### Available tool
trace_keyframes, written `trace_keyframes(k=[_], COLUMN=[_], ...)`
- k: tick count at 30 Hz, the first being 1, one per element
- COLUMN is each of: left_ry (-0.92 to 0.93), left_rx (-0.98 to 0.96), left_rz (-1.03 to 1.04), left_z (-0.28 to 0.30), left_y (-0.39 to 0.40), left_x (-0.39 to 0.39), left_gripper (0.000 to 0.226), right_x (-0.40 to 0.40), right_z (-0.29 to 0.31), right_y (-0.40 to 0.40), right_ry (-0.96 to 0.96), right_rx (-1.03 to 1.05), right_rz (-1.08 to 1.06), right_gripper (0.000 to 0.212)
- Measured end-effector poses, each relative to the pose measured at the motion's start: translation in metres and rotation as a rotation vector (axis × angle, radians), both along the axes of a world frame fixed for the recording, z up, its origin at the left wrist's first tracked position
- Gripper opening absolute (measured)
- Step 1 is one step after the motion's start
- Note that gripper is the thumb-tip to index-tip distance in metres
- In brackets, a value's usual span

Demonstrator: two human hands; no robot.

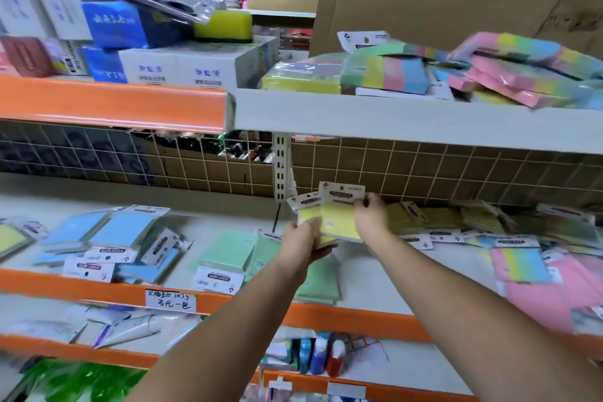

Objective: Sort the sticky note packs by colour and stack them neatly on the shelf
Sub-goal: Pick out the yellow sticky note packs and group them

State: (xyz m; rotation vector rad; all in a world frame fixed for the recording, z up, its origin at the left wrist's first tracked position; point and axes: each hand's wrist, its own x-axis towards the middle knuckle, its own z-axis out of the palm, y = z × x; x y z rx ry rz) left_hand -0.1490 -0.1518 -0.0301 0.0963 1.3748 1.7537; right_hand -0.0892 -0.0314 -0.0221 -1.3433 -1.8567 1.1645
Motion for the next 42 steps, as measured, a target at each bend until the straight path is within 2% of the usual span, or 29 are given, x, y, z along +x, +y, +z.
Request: trace_keyframes(k=[3,7,12,15,21,24,27,32,35,38,40,42], left_ry=[0.043,0.063,0.108,0.119,0.155,0.160,0.142,0.113,0.079,0.076,0.073,0.077], left_rx=[0.011,0.021,0.027,0.011,-0.013,-0.023,-0.031,-0.072,-0.111,-0.156,-0.162,-0.167], left_rz=[0.012,0.068,0.125,0.160,0.196,0.230,0.270,0.340,0.403,0.456,0.486,0.513], left_z=[0.001,0.004,0.014,0.018,0.026,0.029,0.026,0.017,0.015,0.014,0.013,0.012], left_y=[-0.025,-0.069,-0.143,-0.188,-0.265,-0.295,-0.321,-0.354,-0.368,-0.378,-0.383,-0.387], left_x=[-0.019,-0.049,-0.099,-0.130,-0.187,-0.209,-0.231,-0.266,-0.289,-0.314,-0.331,-0.347], left_gripper=[0.045,0.043,0.027,0.030,0.034,0.030,0.033,0.039,0.041,0.043,0.040,0.028], right_x=[-0.018,-0.045,-0.096,-0.132,-0.190,-0.218,-0.243,-0.279,-0.301,-0.324,-0.342,-0.360], right_z=[0.005,0.015,0.020,0.018,0.022,0.021,0.018,0.016,0.012,0.011,0.009,0.005], right_y=[-0.031,-0.076,-0.155,-0.199,-0.277,-0.307,-0.332,-0.363,-0.368,-0.376,-0.383,-0.391], right_ry=[-0.015,0.016,0.021,0.062,0.143,0.137,0.094,0.050,0.033,0.038,0.040,0.074], right_rx=[0.041,-0.032,-0.118,-0.105,-0.103,-0.104,-0.080,-0.150,-0.268,-0.358,-0.375,-0.413], right_rz=[0.049,0.103,0.284,0.305,0.326,0.333,0.382,0.459,0.548,0.637,0.663,0.677], right_gripper=[0.022,0.025,0.034,0.042,0.035,0.036,0.033,0.049,0.032,0.034,0.039,0.039])
